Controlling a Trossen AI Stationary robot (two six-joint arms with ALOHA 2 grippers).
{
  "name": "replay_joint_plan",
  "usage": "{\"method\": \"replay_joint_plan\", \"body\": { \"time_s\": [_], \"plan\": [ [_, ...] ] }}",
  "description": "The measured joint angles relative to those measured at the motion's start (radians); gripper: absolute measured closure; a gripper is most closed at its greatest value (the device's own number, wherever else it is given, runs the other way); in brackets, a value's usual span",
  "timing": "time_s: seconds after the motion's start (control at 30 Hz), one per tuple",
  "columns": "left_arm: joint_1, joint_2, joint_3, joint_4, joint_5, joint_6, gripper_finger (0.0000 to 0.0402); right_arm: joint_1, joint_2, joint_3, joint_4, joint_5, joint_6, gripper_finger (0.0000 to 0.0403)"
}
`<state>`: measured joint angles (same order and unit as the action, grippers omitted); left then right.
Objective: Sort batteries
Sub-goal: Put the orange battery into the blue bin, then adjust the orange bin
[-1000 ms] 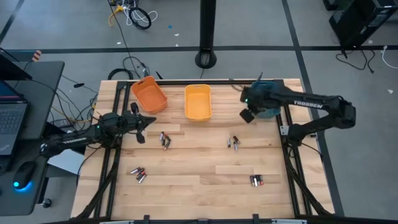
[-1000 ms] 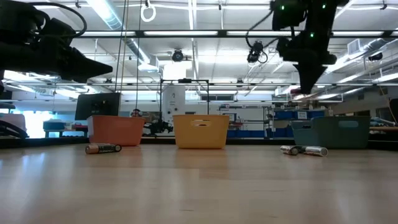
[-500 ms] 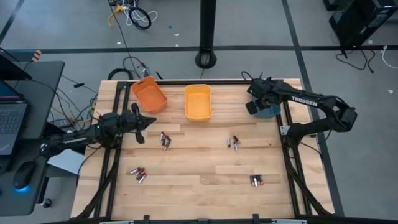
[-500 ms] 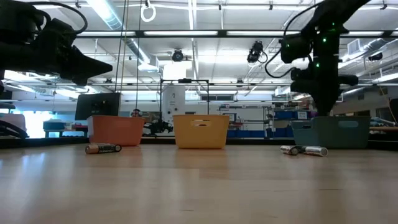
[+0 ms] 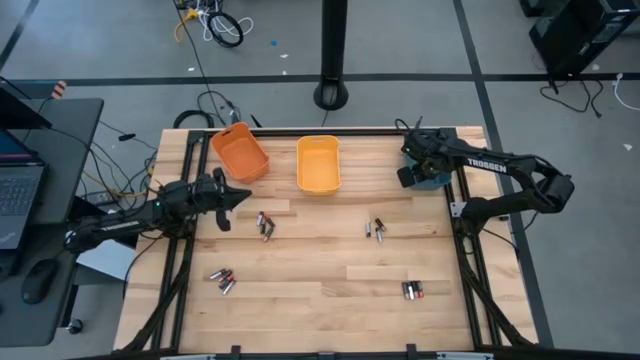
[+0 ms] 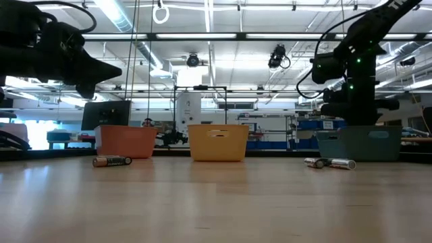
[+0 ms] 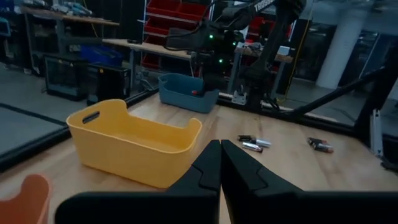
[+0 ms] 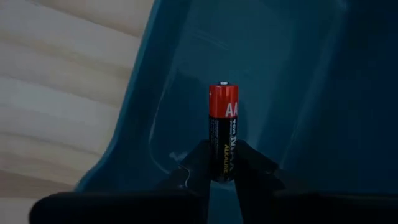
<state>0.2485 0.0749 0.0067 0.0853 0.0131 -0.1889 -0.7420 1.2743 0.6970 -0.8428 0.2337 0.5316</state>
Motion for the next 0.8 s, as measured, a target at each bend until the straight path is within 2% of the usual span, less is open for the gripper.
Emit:
{"method": "replay_joint_plan", "body": {
  "time_s": [0.2,0.43,0.8],
  "plan": [
    [-0.001,0.0,0.0,-0.002,0.06,-0.002,0.0386,-0.016,0.0,-0.034,0.03,0.0,-0.008,0.0325],
    [0.0,0.0,0.0,-0.002,0.071,-0.005,0.0386,-0.026,0.0,-0.039,0.044,0.012,-0.045,0.031],
    [-0.001,0.0,0.0,-0.003,0.071,-0.006,0.0386,-0.026,0.0,0.051,-0.013,0.035,-0.105,0.0216]
  ]
}}
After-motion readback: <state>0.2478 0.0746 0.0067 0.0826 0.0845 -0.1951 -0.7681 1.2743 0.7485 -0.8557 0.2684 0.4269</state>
